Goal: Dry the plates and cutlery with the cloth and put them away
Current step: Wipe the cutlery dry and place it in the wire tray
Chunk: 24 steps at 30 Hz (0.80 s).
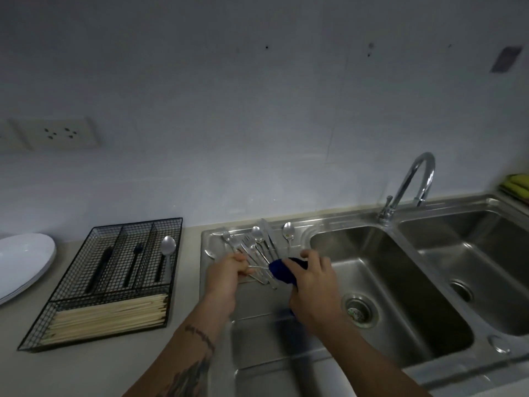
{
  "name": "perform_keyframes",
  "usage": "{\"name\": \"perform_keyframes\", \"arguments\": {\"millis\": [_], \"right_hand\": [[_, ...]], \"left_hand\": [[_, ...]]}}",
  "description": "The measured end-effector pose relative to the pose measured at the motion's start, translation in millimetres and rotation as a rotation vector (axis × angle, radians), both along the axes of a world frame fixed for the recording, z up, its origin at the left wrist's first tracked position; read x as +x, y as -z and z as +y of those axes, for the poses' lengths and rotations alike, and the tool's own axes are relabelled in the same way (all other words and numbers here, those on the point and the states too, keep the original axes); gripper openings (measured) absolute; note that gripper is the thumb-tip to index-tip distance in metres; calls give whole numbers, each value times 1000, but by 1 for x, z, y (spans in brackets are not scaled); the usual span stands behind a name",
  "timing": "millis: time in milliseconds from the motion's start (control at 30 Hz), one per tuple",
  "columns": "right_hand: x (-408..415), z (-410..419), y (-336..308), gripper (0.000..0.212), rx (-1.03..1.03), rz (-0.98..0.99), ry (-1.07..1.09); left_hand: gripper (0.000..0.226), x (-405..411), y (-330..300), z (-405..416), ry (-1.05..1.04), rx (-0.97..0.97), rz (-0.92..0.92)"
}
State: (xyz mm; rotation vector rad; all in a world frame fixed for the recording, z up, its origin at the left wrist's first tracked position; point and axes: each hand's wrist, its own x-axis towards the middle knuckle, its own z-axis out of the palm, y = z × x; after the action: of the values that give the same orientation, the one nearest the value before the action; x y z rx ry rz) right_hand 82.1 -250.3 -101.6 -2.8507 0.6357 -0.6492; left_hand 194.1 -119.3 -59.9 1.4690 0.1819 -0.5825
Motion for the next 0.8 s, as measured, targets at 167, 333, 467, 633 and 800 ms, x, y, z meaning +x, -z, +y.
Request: {"name": "perform_keyframes", "arguments": {"millis": [167, 333, 467, 633, 800], "right_hand": [[22, 46, -11, 56, -59, -11, -13], [30, 49, -13, 42, -45, -41, 68], [33, 55, -19, 43, -25, 13, 127], [47, 86, -13, 63, -56, -2, -19], [38, 74, 9, 83, -31, 54, -40]], "left_hand": [[18, 14, 6, 42, 63, -115, 152], [18, 23, 8, 76, 352, -125, 71], [17, 37, 18, 93, 455, 159, -426], [12, 44, 19, 84, 311, 125, -338], [17, 56, 19, 85, 293, 3, -81]]}}
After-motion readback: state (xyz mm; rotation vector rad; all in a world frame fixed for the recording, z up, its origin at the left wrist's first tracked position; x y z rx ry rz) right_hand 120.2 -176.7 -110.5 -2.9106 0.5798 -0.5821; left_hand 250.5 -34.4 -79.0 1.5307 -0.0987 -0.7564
